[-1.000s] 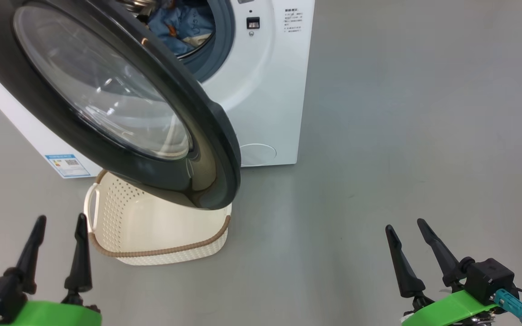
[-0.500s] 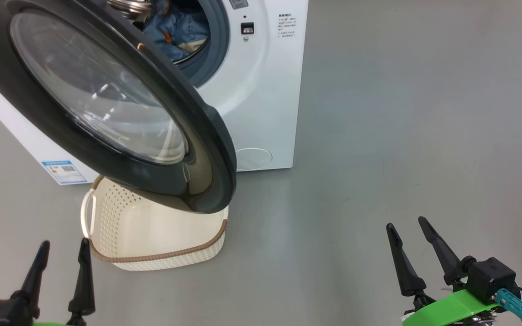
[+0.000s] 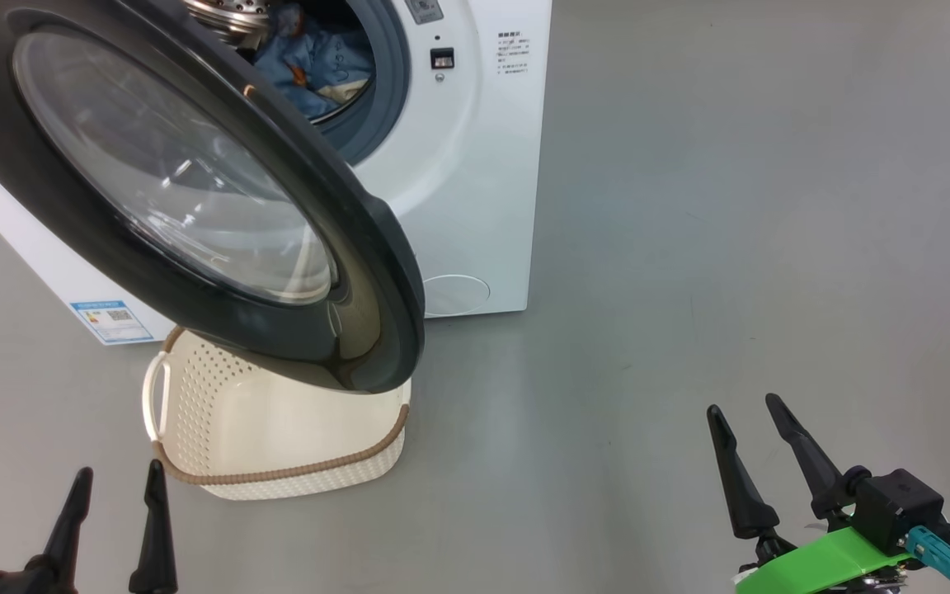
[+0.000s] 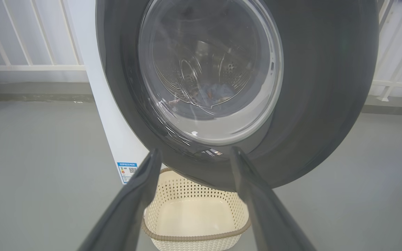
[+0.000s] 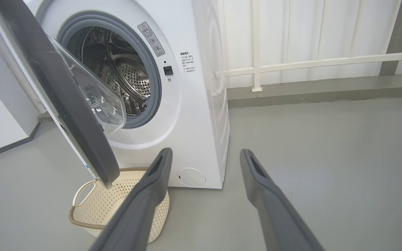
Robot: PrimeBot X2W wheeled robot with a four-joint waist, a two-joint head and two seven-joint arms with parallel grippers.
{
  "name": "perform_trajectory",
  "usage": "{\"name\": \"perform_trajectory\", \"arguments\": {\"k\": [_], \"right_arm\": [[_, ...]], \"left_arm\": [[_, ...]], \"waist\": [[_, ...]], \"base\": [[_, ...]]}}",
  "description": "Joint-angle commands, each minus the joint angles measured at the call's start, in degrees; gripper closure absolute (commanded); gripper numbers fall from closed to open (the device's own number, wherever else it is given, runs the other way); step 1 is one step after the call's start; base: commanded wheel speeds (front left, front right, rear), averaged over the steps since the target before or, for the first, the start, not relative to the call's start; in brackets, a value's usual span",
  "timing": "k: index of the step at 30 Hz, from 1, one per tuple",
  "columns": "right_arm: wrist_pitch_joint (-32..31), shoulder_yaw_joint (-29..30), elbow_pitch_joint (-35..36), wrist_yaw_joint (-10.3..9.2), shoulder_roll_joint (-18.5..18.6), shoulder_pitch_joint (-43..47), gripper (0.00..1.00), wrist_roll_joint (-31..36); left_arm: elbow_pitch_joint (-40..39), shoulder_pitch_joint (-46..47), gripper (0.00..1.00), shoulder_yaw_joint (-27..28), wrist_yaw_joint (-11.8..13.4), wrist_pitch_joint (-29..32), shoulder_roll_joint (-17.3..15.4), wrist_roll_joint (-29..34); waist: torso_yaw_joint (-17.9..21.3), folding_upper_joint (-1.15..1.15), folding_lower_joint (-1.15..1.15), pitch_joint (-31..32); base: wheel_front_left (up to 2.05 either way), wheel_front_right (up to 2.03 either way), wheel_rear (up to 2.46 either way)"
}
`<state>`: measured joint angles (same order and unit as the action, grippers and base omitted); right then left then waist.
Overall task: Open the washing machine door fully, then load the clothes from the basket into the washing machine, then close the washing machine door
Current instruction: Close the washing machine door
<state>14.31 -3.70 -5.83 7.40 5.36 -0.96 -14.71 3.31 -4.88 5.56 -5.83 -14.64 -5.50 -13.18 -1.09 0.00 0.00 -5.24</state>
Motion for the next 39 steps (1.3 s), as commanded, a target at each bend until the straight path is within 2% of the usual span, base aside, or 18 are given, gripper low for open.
{"name": "perform_trajectory", "arguments": {"k": [1,31,32,33,35,39], "right_arm": [[0.7,-1.3,1.6,0.09,0.1,0.3,0.00,0.1],[0.7,-1.1,1.7,0.09,0.0,0.2,0.00,0.2],[0.7,-1.1,1.6,0.09,0.0,0.1,0.09,0.2],[0.7,-1.1,1.6,0.09,0.0,0.1,0.29,0.2],[0.7,-1.1,1.5,0.09,0.0,0.1,1.00,0.1],[0.7,-1.1,1.3,0.09,-0.1,0.2,1.00,-0.2]], "left_arm": [[-1.3,0.5,0.00,2.3,-0.1,-0.4,-0.4,0.9],[-0.9,0.5,0.00,3.5,-1.1,-0.4,1.8,2.7],[-0.9,0.5,0.00,3.6,-1.2,-0.4,1.8,2.8],[-0.9,0.5,0.00,3.6,-1.2,-0.4,1.8,2.7],[-0.9,0.5,0.00,3.7,-1.2,-0.4,1.9,2.7],[-1.0,0.5,0.00,3.7,-1.3,-0.4,2.0,2.7]], "waist": [[0.0,0.00,0.00,0.0],[-0.3,0.00,0.00,0.0],[-0.3,0.00,0.00,0.0],[-0.3,0.00,0.00,0.0],[-0.3,0.00,0.00,0.1],[-0.4,0.00,0.00,0.0]], "base": [[0.00,0.00,0.00],[0.00,0.00,0.00],[0.00,0.00,0.00],[0.00,0.00,0.00],[0.00,0.00,0.00],[0.00,0.00,0.00]]}}
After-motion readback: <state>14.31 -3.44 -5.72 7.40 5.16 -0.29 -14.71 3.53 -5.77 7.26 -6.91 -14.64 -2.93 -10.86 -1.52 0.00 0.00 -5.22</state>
